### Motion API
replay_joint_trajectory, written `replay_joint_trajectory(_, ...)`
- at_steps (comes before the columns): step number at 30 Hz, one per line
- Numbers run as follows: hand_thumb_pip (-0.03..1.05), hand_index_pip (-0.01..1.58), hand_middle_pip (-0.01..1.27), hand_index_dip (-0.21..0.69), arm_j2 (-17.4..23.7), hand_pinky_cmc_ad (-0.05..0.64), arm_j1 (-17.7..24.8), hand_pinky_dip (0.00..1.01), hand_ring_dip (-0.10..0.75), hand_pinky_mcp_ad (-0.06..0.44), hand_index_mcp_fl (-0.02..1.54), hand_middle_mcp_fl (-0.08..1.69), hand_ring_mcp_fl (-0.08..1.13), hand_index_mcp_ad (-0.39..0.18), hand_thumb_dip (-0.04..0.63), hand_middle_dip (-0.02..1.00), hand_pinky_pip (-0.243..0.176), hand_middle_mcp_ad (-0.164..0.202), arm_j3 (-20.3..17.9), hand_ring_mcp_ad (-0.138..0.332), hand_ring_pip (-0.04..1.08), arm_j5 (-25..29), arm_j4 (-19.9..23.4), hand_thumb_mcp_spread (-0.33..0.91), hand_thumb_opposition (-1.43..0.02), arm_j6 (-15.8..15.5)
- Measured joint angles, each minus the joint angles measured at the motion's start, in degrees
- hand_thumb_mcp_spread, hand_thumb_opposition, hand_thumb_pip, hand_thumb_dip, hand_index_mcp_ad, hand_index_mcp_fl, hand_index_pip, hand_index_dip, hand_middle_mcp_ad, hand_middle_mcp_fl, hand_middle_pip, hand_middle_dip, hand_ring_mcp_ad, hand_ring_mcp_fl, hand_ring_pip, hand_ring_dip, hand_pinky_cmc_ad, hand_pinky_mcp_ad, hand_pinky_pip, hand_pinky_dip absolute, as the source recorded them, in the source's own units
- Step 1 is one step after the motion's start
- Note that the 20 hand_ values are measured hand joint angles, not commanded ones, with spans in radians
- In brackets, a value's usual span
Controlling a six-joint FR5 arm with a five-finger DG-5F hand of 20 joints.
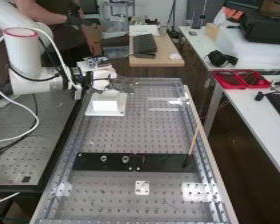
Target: Grab the smaller nut and place it in the white container
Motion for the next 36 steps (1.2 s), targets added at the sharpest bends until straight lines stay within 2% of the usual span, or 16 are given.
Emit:
replay_joint_trajectory(4,0.63,1.46,0.14,0.176,-0.8,0.36,-0.3,0.25,0.059,0.295,0.42,0.2,0.01,-0.213,0.223,0.22,-0.01,0.066,1.0,0.122,0.1,0.4,-1.7,0.49,-0.97,-0.4)
replay_joint_trajectory(7,0.63,1.3,0.14,0.157,-1.1,0.356,-0.5,0.25,0.059,0.295,0.17,0.15,0.01,-0.213,0.239,0.22,-0.01,0.066,1.5,0.122,0.1,0.4,-2.8,0.48,-0.93,-0.9)
replay_joint_trajectory(10,0.63,1.21,0.14,0.122,-1.1,0.356,-0.9,0.25,0.059,0.295,0.14,0.15,0.0,-0.213,0.239,0.22,-0.012,0.066,1.8,0.122,0.1,0.3,-3.5,0.46,-0.91,-1.1)
replay_joint_trajectory(12,0.64,1.09,0.14,0.108,-1.1,0.356,-1.1,0.26,0.059,0.291,0.05,0.12,0.0,-0.209,0.239,0.22,-0.01,0.065,1.8,0.119,0.1,0.3,-3.6,0.44,-0.9,-0.9)
replay_joint_trajectory(18,0.64,1.02,0.14,0.094,1.0,0.36,-2.0,0.28,0.059,0.295,0.05,0.09,0.0,-0.213,0.236,0.22,-0.01,0.065,2.3,0.119,0.1,0.5,-5.1,0.44,-0.87,-0.4)
replay_joint_trajectory(22,0.64,0.97,0.14,0.086,4.3,0.356,-3.2,0.29,0.059,0.295,0.04,0.09,0.0,-0.209,0.236,0.22,-0.019,0.063,3.6,0.119,0.1,1.0,-7.4,0.43,-0.87,-0.1)
replay_joint_trajectory(25,0.64,0.93,0.14,0.075,7.5,0.36,-4.6,0.32,0.059,0.295,0.04,0.09,0.0,-0.213,0.236,0.22,-0.03,0.063,5.8,0.119,0.1,2.0,-10.0,0.41,-0.84,0.4)
replay_joint_trajectory(27,0.64,0.9,0.14,0.07,9.1,0.356,-5.8,0.36,0.059,0.295,0.03,0.09,0.0,-0.213,0.236,0.22,-0.049,0.065,7.8,0.119,0.1,2.9,-12.2,0.38,-0.84,1.5)
replay_joint_trajectory(29,0.63,0.85,0.14,0.07,10.5,0.36,-7.1,0.38,0.059,0.295,0.04,0.09,0.0,-0.209,0.239,0.22,-0.049,0.066,10.3,0.122,0.1,4.3,-14.8,0.37,-0.81,3.2)
replay_joint_trajectory(32,0.59,0.77,0.14,0.068,11.7,0.356,-8.0,0.42,0.059,0.295,0.04,0.1,0.0,-0.208,0.236,0.22,-0.059,0.07,12.1,0.127,0.1,6.4,-16.7,0.35,-0.79,3.9)
replay_joint_trajectory(36,0.58,0.72,0.14,0.063,12.6,0.356,-8.8,0.46,0.059,0.295,0.04,0.12,0.0,-0.211,0.22,0.22,-0.061,0.066,14.0,0.126,0.1,8.8,-18.7,0.33,-0.78,4.3)
